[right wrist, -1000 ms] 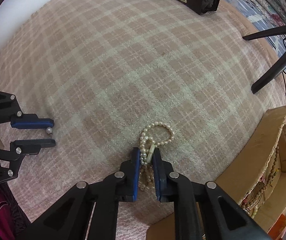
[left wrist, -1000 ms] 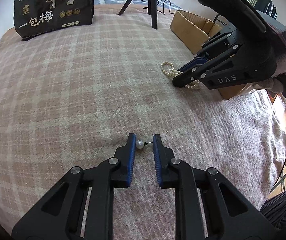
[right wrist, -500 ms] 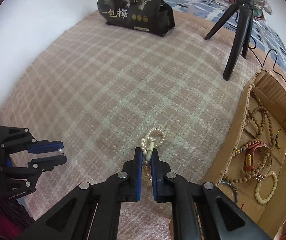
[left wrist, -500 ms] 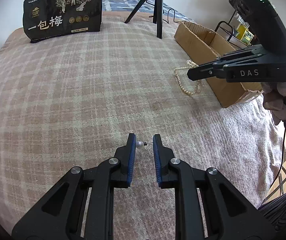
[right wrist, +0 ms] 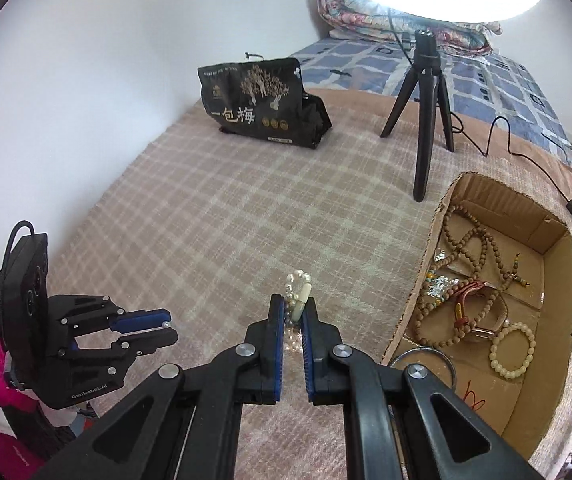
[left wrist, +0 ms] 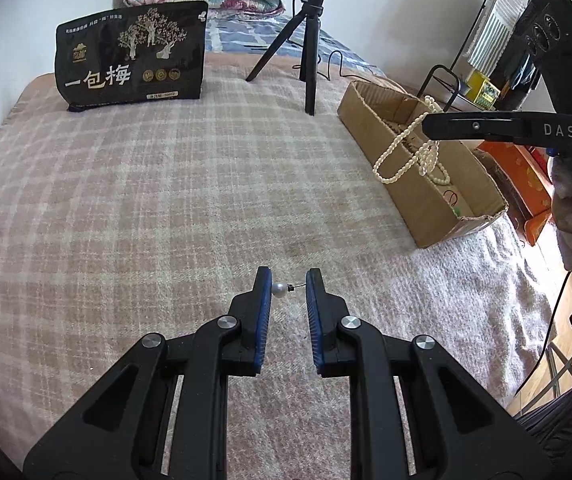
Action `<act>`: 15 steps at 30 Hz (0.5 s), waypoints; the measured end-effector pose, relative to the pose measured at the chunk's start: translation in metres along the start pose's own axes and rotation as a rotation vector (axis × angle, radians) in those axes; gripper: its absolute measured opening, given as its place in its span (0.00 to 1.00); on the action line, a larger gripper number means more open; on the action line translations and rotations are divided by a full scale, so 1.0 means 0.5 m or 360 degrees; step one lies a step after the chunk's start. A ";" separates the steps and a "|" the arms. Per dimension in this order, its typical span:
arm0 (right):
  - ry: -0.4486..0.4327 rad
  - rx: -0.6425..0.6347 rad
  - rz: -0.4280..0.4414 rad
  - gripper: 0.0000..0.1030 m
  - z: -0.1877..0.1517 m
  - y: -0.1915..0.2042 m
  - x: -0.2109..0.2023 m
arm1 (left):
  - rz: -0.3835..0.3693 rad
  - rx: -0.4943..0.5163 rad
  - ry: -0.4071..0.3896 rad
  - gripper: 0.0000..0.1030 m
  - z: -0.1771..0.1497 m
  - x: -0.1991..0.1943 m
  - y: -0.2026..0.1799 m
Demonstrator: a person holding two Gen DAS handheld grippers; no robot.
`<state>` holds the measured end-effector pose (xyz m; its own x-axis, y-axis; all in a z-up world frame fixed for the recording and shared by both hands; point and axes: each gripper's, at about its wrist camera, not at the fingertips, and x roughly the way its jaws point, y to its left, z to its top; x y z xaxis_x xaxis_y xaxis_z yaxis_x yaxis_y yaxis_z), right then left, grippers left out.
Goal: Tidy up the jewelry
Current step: 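Carry the stud with the left tool into the box while the right tool drops the necklace there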
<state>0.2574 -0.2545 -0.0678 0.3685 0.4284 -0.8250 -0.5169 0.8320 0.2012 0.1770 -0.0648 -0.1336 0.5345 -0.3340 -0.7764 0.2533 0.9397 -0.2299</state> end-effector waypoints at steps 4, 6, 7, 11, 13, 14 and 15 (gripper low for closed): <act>-0.0083 0.0040 -0.0016 0.05 -0.001 -0.012 -0.052 | -0.0020 0.0046 -0.0051 0.15 0.017 -0.016 -0.027; -0.0115 0.0055 -0.0032 0.05 -0.003 -0.020 -0.076 | -0.0033 0.0066 -0.0070 0.15 0.026 -0.022 -0.042; -0.0128 0.0060 -0.0041 0.05 -0.006 -0.024 -0.087 | -0.0042 0.0075 -0.0075 0.15 0.030 -0.024 -0.050; -0.0175 0.0084 -0.0083 0.05 -0.016 -0.048 -0.126 | -0.0070 0.0120 -0.0099 0.15 0.044 -0.030 -0.081; -0.0191 0.0097 -0.0108 0.05 -0.022 -0.060 -0.140 | -0.0089 0.0135 -0.0110 0.15 0.052 -0.031 -0.096; -0.0198 0.0106 -0.0117 0.05 -0.025 -0.068 -0.147 | -0.0100 0.0143 -0.0115 0.15 0.057 -0.030 -0.105; -0.0204 0.0116 -0.0128 0.05 -0.028 -0.076 -0.152 | -0.0108 0.0150 -0.0118 0.15 0.060 -0.030 -0.114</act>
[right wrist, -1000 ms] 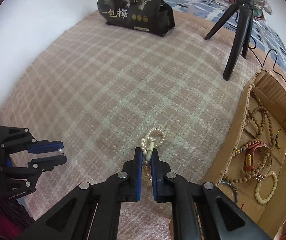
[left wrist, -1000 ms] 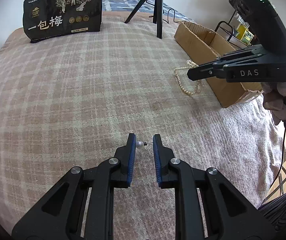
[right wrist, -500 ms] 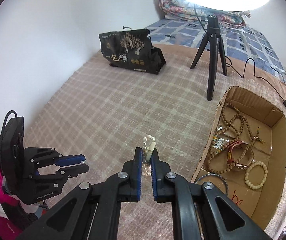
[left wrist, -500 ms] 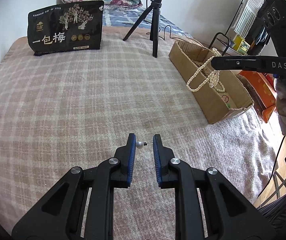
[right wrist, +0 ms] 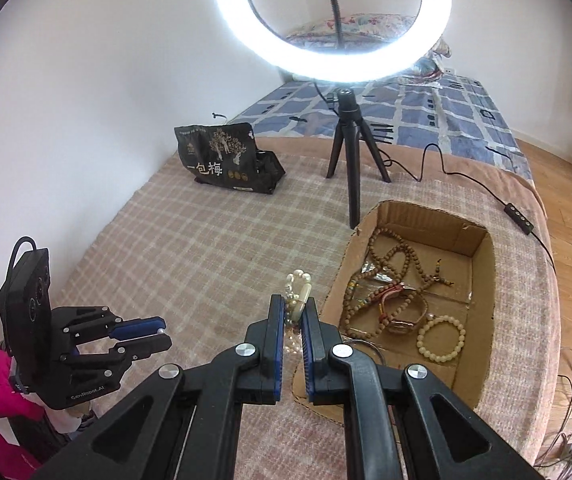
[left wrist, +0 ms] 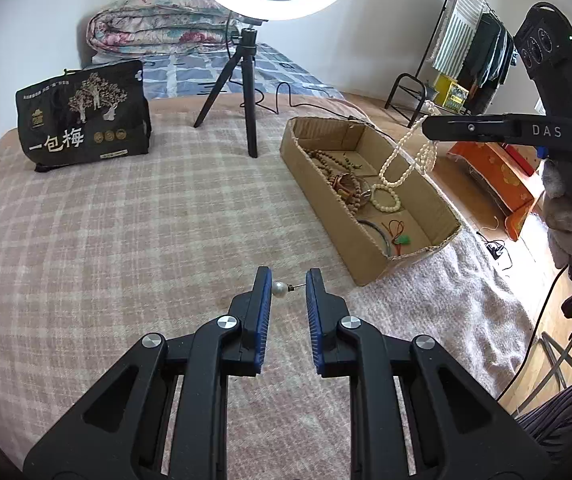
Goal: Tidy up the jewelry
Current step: 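Carry the stud with the left tool into the box while the right tool drops the necklace there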
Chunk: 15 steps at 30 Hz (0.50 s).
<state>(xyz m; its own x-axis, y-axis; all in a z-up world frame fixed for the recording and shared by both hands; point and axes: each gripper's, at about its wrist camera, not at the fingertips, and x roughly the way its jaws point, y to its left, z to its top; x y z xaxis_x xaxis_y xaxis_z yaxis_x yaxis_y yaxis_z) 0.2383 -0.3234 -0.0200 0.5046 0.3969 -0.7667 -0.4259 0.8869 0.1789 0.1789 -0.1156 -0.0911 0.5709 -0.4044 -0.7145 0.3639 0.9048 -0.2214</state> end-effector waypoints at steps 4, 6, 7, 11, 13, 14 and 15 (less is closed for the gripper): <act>-0.0028 0.0048 -0.0055 0.05 -0.004 -0.035 -0.019 | -0.0036 0.0035 -0.0015 0.15 0.018 0.009 -0.037; -0.0042 0.0075 -0.0073 0.05 -0.004 -0.053 -0.025 | -0.0047 0.0052 -0.0025 0.15 0.026 0.013 -0.057; -0.0049 0.0086 -0.0083 0.05 -0.003 -0.060 -0.028 | -0.0054 0.0058 -0.0030 0.15 0.030 0.016 -0.066; -0.0067 0.0109 -0.0133 0.05 0.001 -0.087 -0.032 | -0.0071 0.0080 -0.0045 0.15 0.049 0.030 -0.094; -0.0079 0.0123 -0.0150 0.05 0.005 -0.101 -0.031 | -0.0073 0.0108 -0.0053 0.15 0.060 0.039 -0.111; -0.0084 0.0132 -0.0158 0.05 0.007 -0.108 -0.030 | -0.0074 0.0119 -0.0055 0.15 0.065 0.044 -0.119; -0.0090 0.0136 -0.0172 0.05 0.010 -0.114 -0.029 | -0.0076 0.0125 -0.0058 0.15 0.070 0.049 -0.126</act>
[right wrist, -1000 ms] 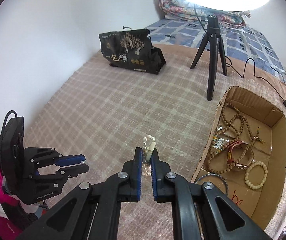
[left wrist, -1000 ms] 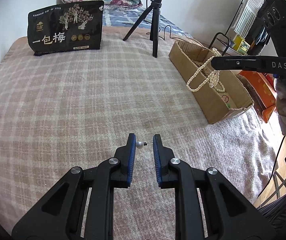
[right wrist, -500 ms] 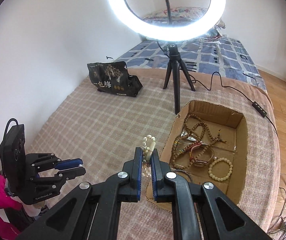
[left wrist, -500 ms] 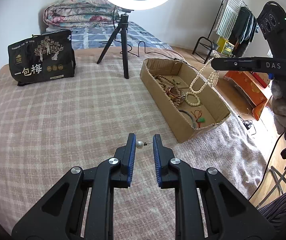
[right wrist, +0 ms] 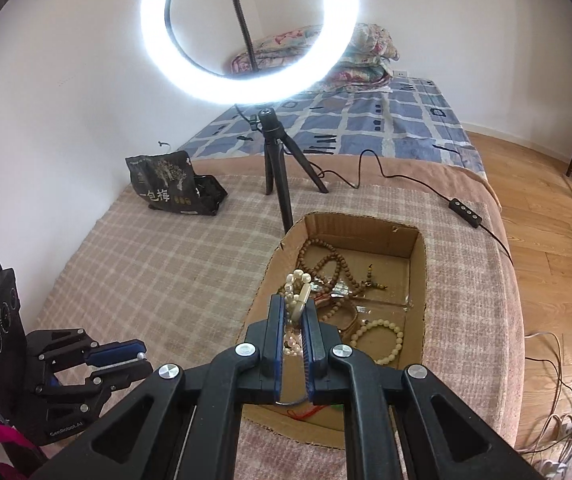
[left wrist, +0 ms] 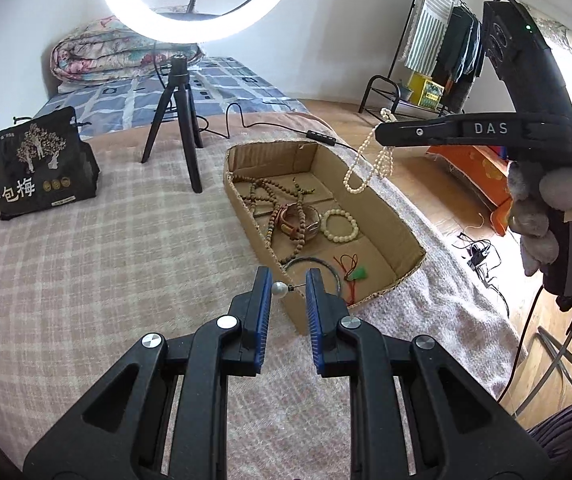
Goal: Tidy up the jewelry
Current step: 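Carry the stud with the left tool into the box while the right tool drops the necklace there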
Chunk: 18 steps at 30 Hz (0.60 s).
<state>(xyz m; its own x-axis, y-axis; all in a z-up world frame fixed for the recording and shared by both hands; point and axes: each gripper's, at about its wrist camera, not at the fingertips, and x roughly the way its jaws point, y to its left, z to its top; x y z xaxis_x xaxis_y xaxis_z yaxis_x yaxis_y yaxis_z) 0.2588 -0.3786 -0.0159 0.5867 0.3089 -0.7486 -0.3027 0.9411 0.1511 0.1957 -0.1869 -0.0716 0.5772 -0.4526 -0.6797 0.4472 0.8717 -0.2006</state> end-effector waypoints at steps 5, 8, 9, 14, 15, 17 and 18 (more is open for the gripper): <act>-0.0013 0.0019 -0.0043 0.05 0.015 -0.025 0.015 | -0.0002 0.0025 -0.0010 0.15 0.026 0.030 -0.021; -0.0016 0.0035 -0.0048 0.05 0.021 -0.038 0.027 | -0.0002 0.0031 -0.0006 0.15 0.038 0.051 -0.030; -0.0017 0.0042 -0.0052 0.05 0.023 -0.042 0.031 | -0.0003 0.0032 -0.0001 0.15 0.041 0.058 -0.033; -0.0012 0.0067 -0.0094 0.05 0.024 -0.060 0.055 | 0.0015 0.0051 0.0020 0.15 0.053 0.089 -0.052; -0.0010 0.0070 -0.0100 0.05 0.023 -0.064 0.061 | 0.0015 0.0052 0.0025 0.15 0.056 0.094 -0.055; -0.0005 0.0082 -0.0111 0.05 0.021 -0.068 0.070 | 0.0018 0.0055 0.0032 0.15 0.060 0.104 -0.060; -0.0005 0.0087 -0.0117 0.05 0.020 -0.071 0.073 | 0.0018 0.0055 0.0033 0.15 0.061 0.107 -0.062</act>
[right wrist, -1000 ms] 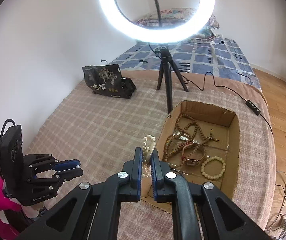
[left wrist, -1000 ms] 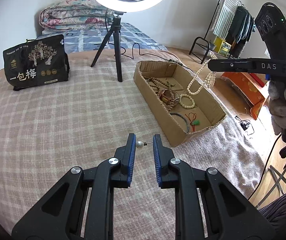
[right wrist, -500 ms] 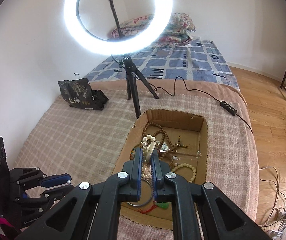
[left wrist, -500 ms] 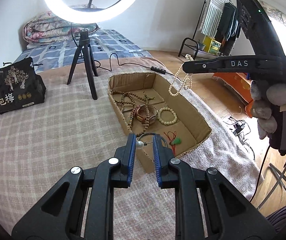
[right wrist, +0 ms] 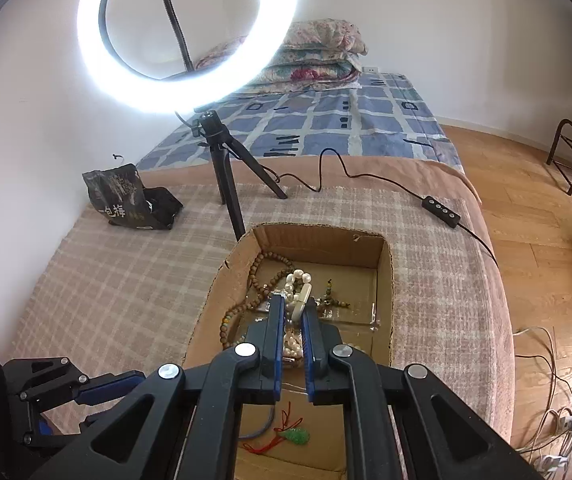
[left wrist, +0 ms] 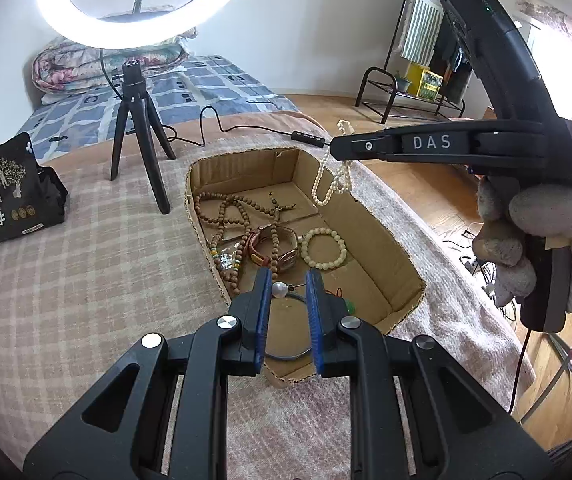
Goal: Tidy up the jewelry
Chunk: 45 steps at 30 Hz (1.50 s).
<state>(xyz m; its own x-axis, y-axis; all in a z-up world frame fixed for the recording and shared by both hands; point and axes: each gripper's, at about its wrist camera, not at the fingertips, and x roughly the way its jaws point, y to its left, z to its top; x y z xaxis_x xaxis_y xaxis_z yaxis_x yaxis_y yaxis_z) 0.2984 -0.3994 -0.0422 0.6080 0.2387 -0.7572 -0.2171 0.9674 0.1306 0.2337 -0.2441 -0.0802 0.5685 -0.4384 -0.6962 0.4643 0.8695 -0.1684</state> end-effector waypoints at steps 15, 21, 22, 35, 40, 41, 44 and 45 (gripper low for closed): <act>-0.0018 0.0005 -0.0026 0.31 0.003 -0.016 0.022 | 0.0013 0.0001 -0.0004 0.28 0.016 0.021 -0.010; -0.0068 0.0021 -0.0099 0.85 0.001 -0.011 0.015 | 0.0048 -0.0054 -0.0046 0.72 0.019 0.013 -0.001; -0.0087 0.0022 -0.0115 0.87 0.001 -0.009 0.011 | 0.0051 -0.0061 -0.0040 0.76 0.020 0.013 0.001; -0.0100 0.0030 -0.0176 0.97 0.000 0.008 0.005 | 0.0079 -0.0072 -0.0046 0.76 0.016 0.000 0.008; -0.0112 0.0037 -0.0192 0.97 -0.006 0.025 -0.015 | 0.0088 -0.0069 -0.0069 0.76 0.013 -0.028 0.009; -0.0116 0.0034 -0.0197 0.97 -0.006 0.030 -0.021 | 0.0091 -0.0068 -0.0077 0.76 0.012 -0.037 0.010; -0.0138 0.0029 -0.0216 0.97 -0.009 0.046 -0.046 | 0.0099 -0.0068 -0.0099 0.76 0.009 -0.064 0.011; -0.0147 0.0027 -0.0220 0.97 -0.009 0.050 -0.055 | 0.0104 -0.0067 -0.0109 0.76 0.008 -0.075 0.011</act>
<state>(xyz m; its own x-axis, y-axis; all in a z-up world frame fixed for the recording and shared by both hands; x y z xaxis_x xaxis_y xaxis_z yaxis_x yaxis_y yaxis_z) 0.2728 -0.3820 -0.0212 0.6990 0.1090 -0.7068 -0.1137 0.9927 0.0406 0.2180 -0.2237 -0.0523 0.6421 -0.3938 -0.6577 0.3969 0.9048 -0.1543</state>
